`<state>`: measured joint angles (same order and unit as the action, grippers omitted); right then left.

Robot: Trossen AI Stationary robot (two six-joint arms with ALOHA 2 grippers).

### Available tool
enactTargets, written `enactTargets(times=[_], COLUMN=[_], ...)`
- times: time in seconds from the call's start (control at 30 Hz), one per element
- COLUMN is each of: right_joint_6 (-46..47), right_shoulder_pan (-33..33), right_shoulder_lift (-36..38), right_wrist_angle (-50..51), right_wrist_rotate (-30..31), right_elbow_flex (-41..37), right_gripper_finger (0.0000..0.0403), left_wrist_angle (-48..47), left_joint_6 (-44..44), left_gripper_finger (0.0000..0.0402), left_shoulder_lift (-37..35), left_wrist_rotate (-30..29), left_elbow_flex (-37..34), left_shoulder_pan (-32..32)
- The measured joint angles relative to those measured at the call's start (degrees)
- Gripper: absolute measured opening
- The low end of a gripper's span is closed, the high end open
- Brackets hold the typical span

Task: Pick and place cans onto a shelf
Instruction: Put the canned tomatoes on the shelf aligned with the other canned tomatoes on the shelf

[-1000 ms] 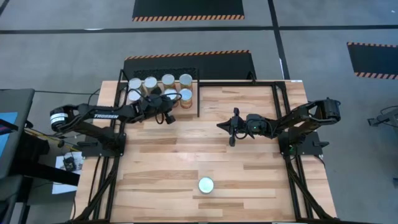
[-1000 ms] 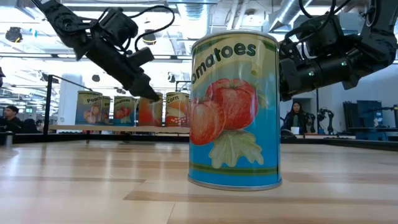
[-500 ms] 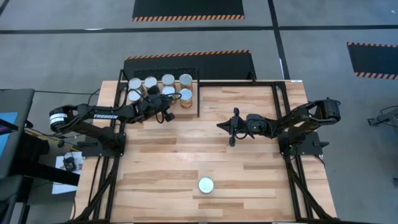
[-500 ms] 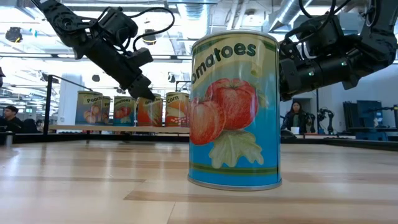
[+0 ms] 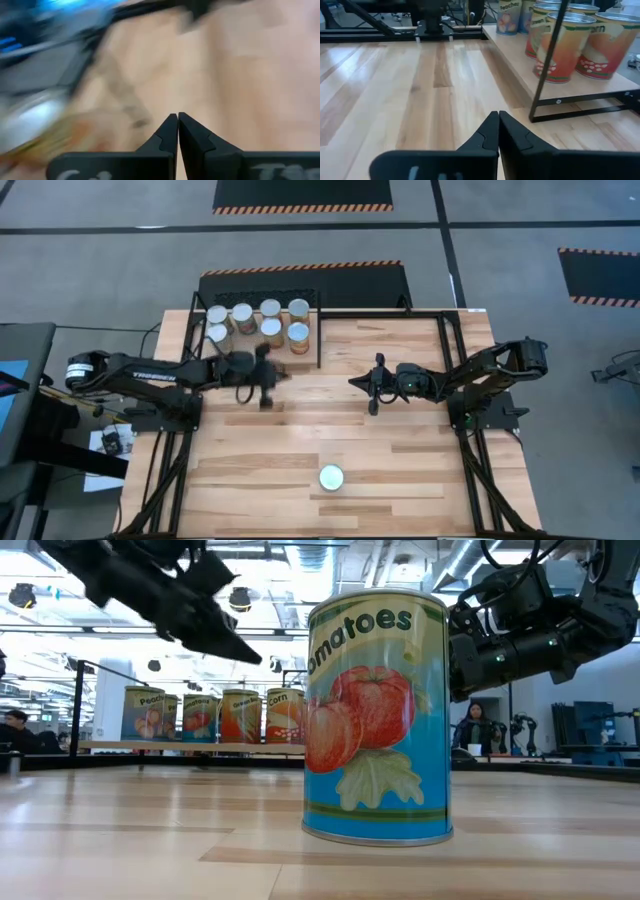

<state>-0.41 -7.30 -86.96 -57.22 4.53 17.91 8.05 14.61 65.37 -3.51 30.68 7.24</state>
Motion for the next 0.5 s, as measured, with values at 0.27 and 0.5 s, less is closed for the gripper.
enactTargets(times=[0.27,0.5], right_joint_6=[0.0,0.6], right_shoulder_pan=[-1.5,0.5], right_shoulder_lift=[0.0,0.0], right_wrist_angle=[-1.1,-1.4], right_wrist_rotate=[0.0,0.0], right_elbow_flex=[0.0,0.0], right_gripper_finger=[0.0019,0.0021], left_wrist_angle=[-1.0,-4.1], left_joint_6=[-3.4,-4.6], left_gripper_finger=[0.0004,0.0024], left_shoulder_lift=[5.1,13.6], left_wrist_rotate=[-8.1,-7.7], left_elbow_flex=[4.2,12.3], left_shoulder_pan=[-20.0,-26.8])
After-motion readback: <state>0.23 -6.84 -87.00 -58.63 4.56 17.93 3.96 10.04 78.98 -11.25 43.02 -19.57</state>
